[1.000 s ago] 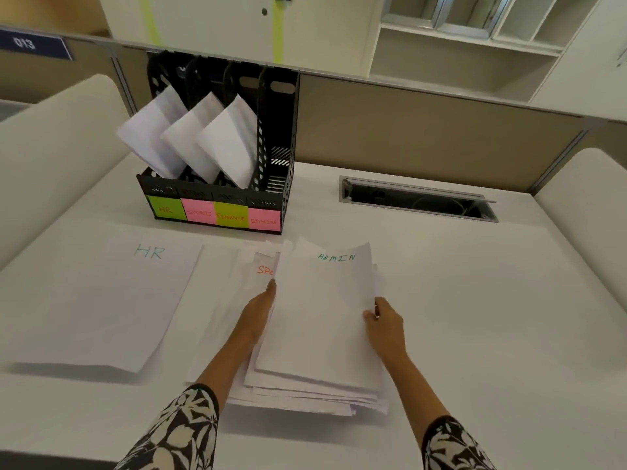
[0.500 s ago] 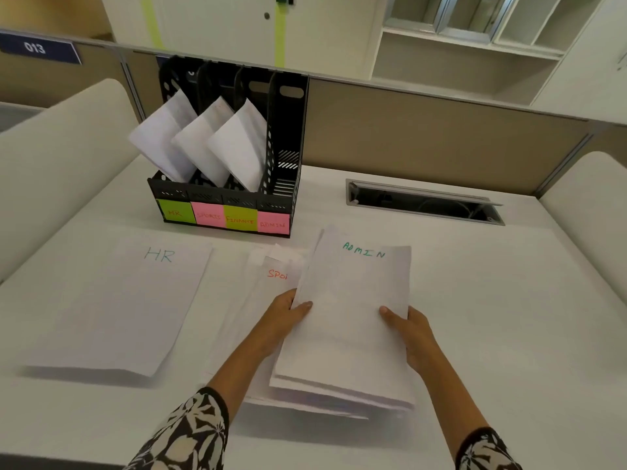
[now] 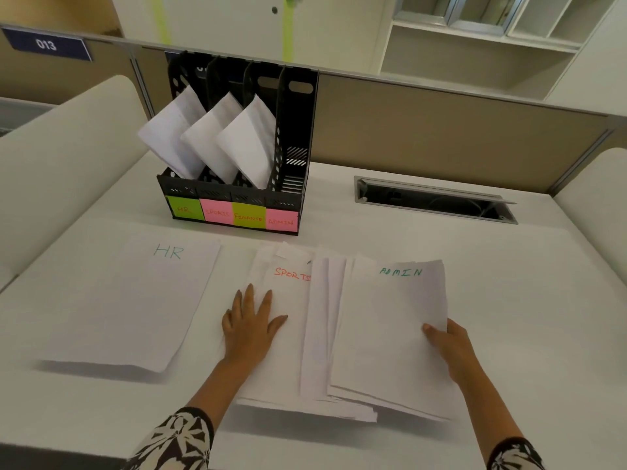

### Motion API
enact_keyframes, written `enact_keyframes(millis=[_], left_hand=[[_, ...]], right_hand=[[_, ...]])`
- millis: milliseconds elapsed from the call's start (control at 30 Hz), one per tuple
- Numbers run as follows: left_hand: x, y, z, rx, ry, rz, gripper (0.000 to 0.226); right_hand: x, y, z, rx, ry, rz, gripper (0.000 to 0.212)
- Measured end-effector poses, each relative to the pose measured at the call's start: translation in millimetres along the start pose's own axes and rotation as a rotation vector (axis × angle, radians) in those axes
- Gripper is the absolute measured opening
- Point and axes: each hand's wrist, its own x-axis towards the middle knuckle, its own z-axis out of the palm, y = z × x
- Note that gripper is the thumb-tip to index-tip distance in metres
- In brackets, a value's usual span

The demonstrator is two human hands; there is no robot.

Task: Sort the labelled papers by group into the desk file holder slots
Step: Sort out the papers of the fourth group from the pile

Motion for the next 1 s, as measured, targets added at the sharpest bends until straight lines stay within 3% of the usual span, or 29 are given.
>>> enact_keyframes(millis=[133,267,433,633,700,733,767,867,1000], left_hand=[[-1.4,-7.9,-7.0,-0.046,0.065,-0.003,0.113],[3.2,-13.6,-12.3,-0.067,0.108,-0.06,0.057],[0.2,12.6,-21.2,-0.175,0.28,0.027,0.046],[-1.8,64.1,-10.5,-0.503,0.008,0.025,0.059],[-0.1,73.0,-8.5,-0.62,-0.05,-0.023,0.05],[0.8,75.7,-7.7,-0.674,-0.062,-0.045,0.035],[2.0,77.3,-6.6,-0.718,-0.063,-0.052,0.018],[3.6,82.1,-4.8,-0.747,0.002,0.024,0.032],[0.2,83.7,-6.3,-0.847,0.067,0.196,0.03]], right_hand=[[0.2,3.4,-2.8,0.056,-0.023,0.008,0.025],[-0.2,8.2,-9.0,0.185,-0.008,0.026,0.024],[1.3,11.7,-26.4,0.318,0.053,0.045,0.028],[4.4,19.8,-45.6,0.234,0.12,0.067,0.038],[1.7,19.3,-46.5,0.21,0.112,0.065,0.035],[-0.1,18.6,-46.2,0.2,0.109,0.062,0.032],[-2.5,17.3,-45.9,0.192,0.109,0.056,0.027],[-11.0,11.2,-42.9,0.205,0.075,0.018,0.009],[-20.7,-1.6,-22.0,0.16,-0.09,-0.011,0.01]])
